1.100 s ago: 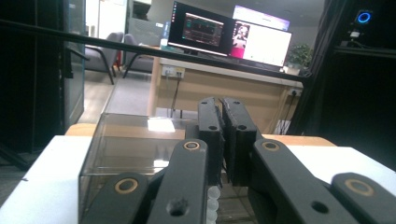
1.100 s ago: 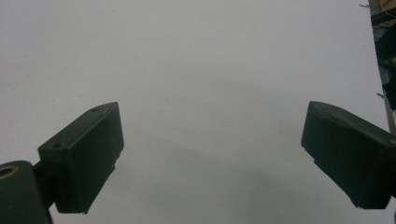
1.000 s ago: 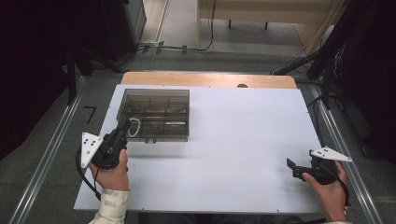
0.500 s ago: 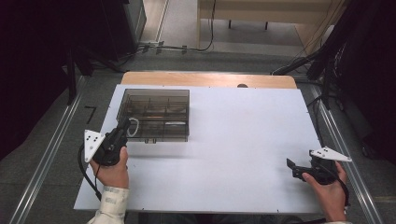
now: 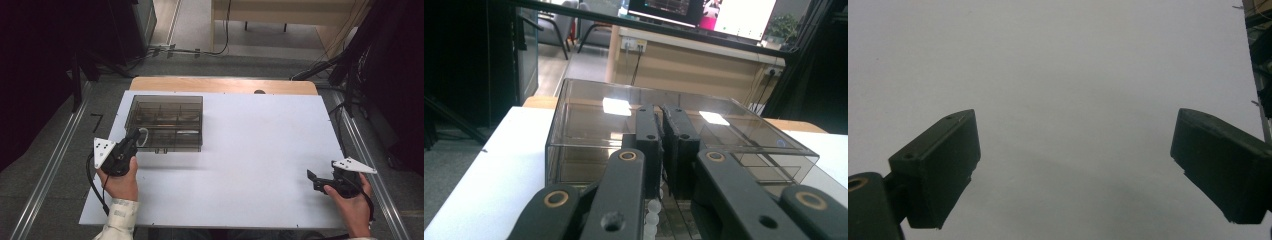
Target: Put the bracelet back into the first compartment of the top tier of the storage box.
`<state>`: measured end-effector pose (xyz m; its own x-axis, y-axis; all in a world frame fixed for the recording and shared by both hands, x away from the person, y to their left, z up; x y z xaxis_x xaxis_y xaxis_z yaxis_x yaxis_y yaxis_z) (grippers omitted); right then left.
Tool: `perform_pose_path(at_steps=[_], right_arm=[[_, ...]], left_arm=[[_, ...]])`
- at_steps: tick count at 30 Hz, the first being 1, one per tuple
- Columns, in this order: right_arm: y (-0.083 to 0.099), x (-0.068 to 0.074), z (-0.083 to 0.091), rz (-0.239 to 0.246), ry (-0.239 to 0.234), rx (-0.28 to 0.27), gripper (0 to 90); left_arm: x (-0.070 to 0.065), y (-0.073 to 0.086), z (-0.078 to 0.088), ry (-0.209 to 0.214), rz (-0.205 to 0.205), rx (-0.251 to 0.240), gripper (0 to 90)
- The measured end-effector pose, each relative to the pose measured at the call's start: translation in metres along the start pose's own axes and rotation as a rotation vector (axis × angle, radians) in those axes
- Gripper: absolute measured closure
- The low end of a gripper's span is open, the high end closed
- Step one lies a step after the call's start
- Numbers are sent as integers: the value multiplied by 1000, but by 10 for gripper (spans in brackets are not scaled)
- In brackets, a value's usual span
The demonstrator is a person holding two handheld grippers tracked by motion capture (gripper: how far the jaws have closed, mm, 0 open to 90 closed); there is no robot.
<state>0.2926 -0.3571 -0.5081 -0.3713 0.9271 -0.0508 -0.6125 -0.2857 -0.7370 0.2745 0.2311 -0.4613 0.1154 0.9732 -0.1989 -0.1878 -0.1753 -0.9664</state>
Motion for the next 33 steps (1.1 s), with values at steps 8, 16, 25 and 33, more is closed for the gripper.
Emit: perform_pose_path(at_steps=[8, 16, 25, 33], right_arm=[[0, 0, 0, -1, 1, -1, 41], [0, 0, 0, -1, 4, -1, 41], [0, -1, 0, 0, 4, -2, 41], [0, -1, 0, 0, 2, -3, 41]], left_arm=[[3, 2, -2, -35, -2, 26, 841], [4, 2, -2, -46, -4, 27, 777], [4, 3, -3, -66, -4, 41, 630], [3, 3, -2, -123, -15, 30, 321]])
Point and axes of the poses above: each handheld gripper's, and its own axes: z roughly backward along the jaws, y roughly out of its underside, x roughly to its left, the point moved 3 cm from there along -z, roughly forward along the jaws, and after that the axes turned 2 degrees about x, right-handed, at the moved point
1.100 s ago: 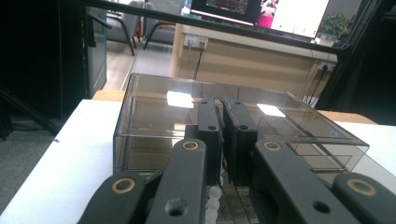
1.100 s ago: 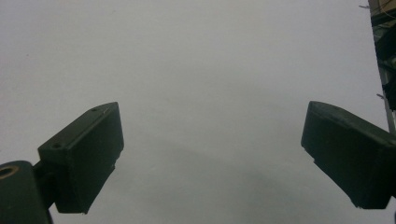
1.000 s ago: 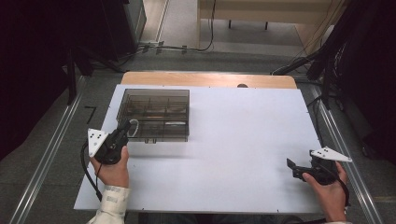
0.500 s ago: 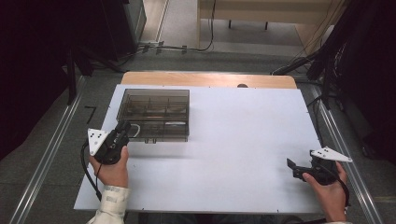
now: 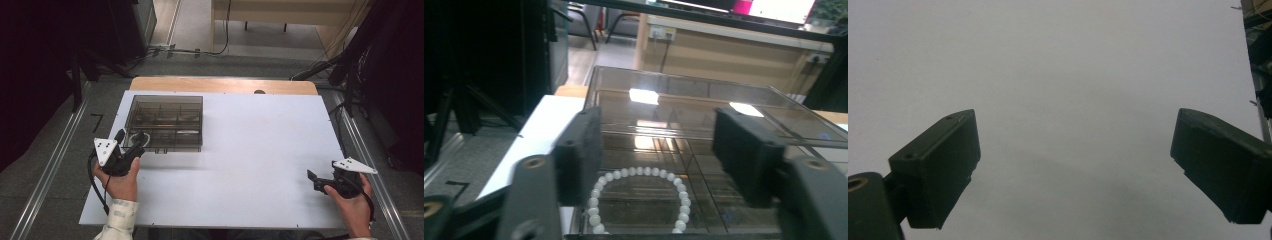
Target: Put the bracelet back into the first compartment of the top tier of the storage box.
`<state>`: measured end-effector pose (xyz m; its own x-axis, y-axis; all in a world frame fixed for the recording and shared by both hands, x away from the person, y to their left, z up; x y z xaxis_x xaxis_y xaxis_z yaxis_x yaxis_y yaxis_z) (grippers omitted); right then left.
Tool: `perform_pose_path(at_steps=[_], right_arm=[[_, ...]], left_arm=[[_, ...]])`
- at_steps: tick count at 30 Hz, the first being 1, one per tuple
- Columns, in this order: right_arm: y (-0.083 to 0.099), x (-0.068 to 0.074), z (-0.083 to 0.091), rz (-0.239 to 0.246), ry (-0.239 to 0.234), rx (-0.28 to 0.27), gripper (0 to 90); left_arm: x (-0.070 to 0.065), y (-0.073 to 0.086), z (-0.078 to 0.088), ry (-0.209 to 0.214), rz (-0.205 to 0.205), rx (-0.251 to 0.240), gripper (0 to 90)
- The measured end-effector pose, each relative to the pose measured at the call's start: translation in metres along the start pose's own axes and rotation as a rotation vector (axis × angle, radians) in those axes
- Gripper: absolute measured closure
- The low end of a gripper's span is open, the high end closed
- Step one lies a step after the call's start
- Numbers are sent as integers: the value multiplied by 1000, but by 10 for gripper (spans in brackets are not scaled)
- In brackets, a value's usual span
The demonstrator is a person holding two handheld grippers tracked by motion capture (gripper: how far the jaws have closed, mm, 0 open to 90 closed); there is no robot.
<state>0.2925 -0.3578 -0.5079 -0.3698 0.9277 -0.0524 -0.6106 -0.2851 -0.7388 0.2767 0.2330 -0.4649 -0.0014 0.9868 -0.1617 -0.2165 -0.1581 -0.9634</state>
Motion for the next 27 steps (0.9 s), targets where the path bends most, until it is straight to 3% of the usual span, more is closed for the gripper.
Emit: perform_pose_path(at_steps=[4, 13, 27], right_arm=[[0, 0, 0, 1, 2, 0, 41], [0, 0, 0, 0, -1, 2, 41], [0, 0, 0, -6, 0, 1, 41]], left_arm=[[1, -1, 1, -12, 1, -6, 286], [1, -1, 2, -46, -6, 3, 105], [-3, 0, 6, -37, -26, 28, 19]])
Point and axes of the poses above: each handheld gripper's, and its own axes: z roughly backward along the jaws, y roughly out of its underside, x roughly to its left, the point moved 3 cm from there along -z, roughly forward along the jaws, and after that the axes turned 2 degrees about x, right-handed, at the moved point
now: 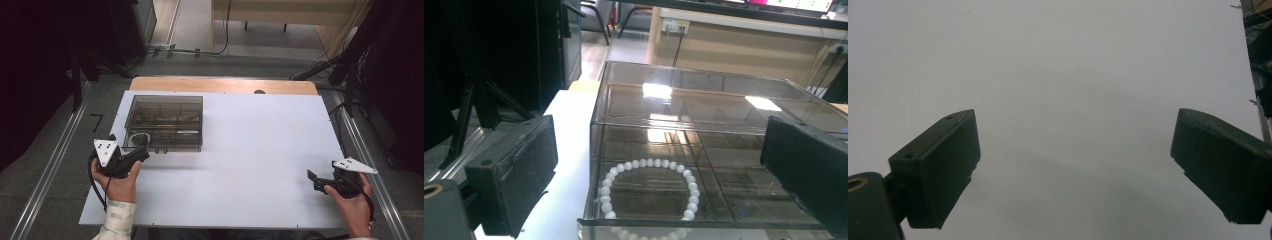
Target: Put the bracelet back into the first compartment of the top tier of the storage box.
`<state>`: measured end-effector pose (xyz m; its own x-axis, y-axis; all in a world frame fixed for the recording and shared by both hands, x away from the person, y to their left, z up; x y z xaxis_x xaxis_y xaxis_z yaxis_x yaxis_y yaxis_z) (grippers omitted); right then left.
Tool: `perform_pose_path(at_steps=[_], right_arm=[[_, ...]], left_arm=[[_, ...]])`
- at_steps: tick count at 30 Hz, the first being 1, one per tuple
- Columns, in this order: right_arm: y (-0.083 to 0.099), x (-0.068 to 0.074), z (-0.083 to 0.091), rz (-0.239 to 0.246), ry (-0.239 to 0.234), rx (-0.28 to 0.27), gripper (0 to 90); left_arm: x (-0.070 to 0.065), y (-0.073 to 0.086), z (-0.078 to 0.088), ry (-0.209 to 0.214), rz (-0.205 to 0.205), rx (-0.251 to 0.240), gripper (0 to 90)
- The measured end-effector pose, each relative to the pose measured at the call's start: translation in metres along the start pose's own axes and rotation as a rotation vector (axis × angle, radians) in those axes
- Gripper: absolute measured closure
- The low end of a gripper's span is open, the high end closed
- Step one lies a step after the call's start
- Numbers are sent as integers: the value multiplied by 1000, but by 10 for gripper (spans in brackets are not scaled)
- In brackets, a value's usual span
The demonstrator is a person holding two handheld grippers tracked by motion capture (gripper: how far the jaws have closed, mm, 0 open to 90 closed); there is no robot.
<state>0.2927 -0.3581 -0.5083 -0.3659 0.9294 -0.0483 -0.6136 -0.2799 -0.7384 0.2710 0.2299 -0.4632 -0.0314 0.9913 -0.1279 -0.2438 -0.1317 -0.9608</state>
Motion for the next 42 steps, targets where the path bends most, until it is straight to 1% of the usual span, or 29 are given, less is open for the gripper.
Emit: perform_pose_path(at_steps=[12, 15, 30, 34, 37, 42], right_arm=[[0, 0, 0, -2, 0, 1, 41], [1, 0, 1, -3, 1, 1, 41], [1, 0, 1, -2, 3, 3, 41], [1, 0, 1, 0, 3, 3, 41], [1, 0, 1, 0, 4, 6, 41], [1, -1, 0, 1, 4, 5, 41]], left_arm=[[-2, 0, 8, 27, -16, 11, 10], [-2, 2, 9, 29, -8, 15, 11], [0, 6, 21, 92, -22, 61, 0], [1, 6, 23, 113, -19, 67, 0], [3, 8, 24, 129, -27, 79, 0], [7, 10, 27, 143, -30, 91, 0]])
Point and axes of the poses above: each handheld gripper's, and its own axes: z roughly backward along the jaws, y roughly out of its underside, x roughly to its left, the point moved 3 cm from there along -z, roughly forward along the jaws, and after that the axes turned 2 degrees about x, right-handed, at the moved point
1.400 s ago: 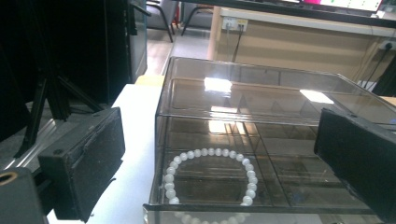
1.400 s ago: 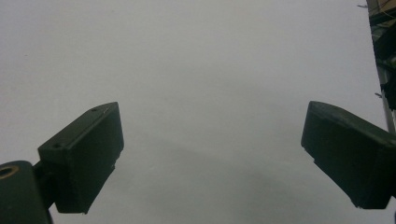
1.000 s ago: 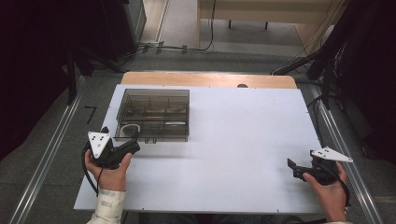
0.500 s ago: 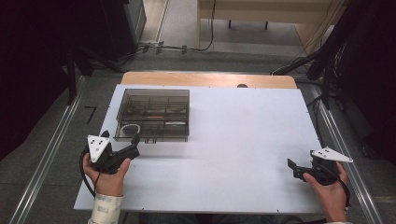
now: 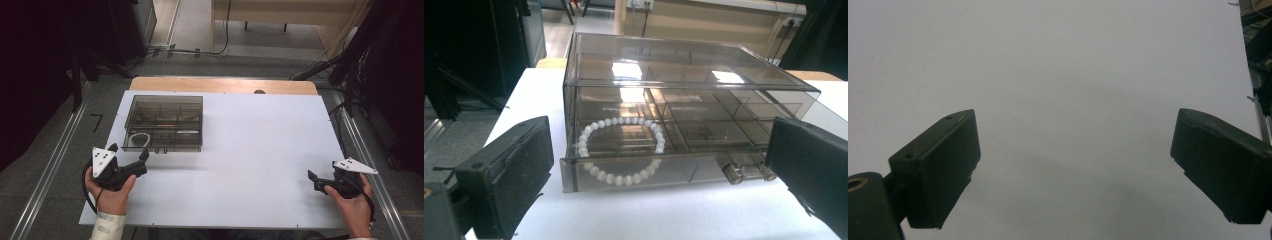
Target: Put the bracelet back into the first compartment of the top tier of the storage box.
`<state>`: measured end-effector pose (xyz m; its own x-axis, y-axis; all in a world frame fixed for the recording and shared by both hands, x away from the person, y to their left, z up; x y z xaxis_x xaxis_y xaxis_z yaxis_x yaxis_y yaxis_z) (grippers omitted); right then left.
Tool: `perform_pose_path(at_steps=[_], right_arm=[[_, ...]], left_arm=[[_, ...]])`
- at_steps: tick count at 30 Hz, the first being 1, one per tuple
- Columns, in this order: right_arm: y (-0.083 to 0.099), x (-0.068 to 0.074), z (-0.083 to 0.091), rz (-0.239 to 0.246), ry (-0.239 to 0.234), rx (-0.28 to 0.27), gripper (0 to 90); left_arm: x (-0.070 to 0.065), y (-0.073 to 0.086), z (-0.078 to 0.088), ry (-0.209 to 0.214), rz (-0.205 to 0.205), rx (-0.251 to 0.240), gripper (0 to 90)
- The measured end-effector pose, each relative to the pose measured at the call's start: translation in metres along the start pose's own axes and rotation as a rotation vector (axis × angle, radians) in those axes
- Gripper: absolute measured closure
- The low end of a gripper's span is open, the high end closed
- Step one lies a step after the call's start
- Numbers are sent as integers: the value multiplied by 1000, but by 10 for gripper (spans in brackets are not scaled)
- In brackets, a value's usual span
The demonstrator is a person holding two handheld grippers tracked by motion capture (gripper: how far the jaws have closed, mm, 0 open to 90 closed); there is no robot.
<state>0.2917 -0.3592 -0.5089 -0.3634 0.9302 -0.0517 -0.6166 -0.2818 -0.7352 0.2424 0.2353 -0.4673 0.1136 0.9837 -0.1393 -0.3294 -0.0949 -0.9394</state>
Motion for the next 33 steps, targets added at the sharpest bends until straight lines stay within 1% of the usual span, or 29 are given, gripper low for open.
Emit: perform_pose_path(at_steps=[2, 10, 14, 18, 25, 33], right_arm=[[0, 0, 0, -2, 0, 1, 41], [0, 1, 0, -2, 0, 2, 41], [0, 1, -1, -2, 1, 2, 41], [0, 1, 0, -1, 2, 1, 41], [0, 0, 1, -3, 2, -2, 41], [0, 1, 1, -2, 3, 0, 41]], left_arm=[[1, 1, 2, 11, -2, 3, 0], [8, 7, 8, 14, -11, 31, 0], [12, 10, 8, 16, -4, 46, 0], [14, 12, 8, 17, -13, 61, 0], [19, 18, 9, 15, -19, 103, 0], [24, 25, 6, 16, -8, 157, 0]])
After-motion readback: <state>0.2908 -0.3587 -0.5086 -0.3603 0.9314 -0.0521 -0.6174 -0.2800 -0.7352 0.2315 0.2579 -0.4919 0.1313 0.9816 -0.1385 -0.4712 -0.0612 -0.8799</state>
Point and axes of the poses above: each handheld gripper's, and its own axes: z roughly backward along the jaws, y roughly out of its underside, x roughly to its left, the point moved 3 cm from there along -z, roughly forward along the jaws, and after that the axes turned 2 degrees about x, right-handed, at the moved point
